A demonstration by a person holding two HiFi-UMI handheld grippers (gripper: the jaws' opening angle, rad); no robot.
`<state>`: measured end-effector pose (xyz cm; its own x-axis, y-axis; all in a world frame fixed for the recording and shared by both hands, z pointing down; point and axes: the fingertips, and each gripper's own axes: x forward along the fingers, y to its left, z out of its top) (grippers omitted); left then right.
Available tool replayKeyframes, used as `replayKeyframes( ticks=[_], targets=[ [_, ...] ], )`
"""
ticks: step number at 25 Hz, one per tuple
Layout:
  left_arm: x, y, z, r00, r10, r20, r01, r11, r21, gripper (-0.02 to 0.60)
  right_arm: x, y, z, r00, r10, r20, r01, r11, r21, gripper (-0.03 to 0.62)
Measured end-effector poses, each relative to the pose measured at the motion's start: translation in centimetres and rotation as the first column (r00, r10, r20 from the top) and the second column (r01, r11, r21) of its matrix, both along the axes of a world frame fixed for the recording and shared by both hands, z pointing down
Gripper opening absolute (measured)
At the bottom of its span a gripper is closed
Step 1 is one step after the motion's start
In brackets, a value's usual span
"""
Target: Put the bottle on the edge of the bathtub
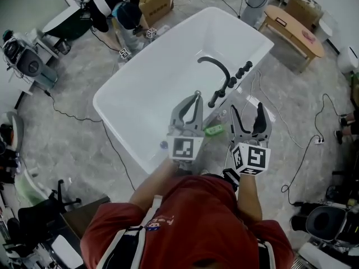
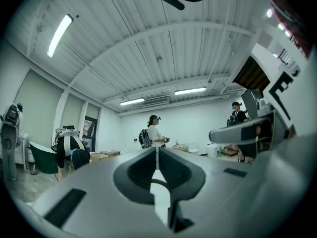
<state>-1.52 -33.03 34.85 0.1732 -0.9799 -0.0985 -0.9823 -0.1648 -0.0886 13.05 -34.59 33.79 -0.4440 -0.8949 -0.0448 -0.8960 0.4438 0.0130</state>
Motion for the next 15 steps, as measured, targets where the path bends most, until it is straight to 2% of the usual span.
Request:
replayKeyframes(
  ticks=[9,13,15],
  targets=[
    [0.1,0.5,-0.9,1.000,-0.010,-0.004,0.010,1.000,0.023,0.028,-1.0,0.5,0.3,1.000,-0.022,-0.019,0.022,1.000,-0.001,0.376],
    [0.3,0.7,-1.0,1.000,-0.010,0.003,0.010,1.000,0.020,0.028,-1.4,0.7,0.3,0.999,-0.039,-0.025,0.039,0.999,0.003,0.305],
    [0.5,0.8,-0.9,1.000,-0.009,-0.001,0.009,1.000,0.017,0.028,-1.6,1.0,0.2,0.999,-0.052,-0.018,0.052,0.999,0.014,0.293]
  ],
)
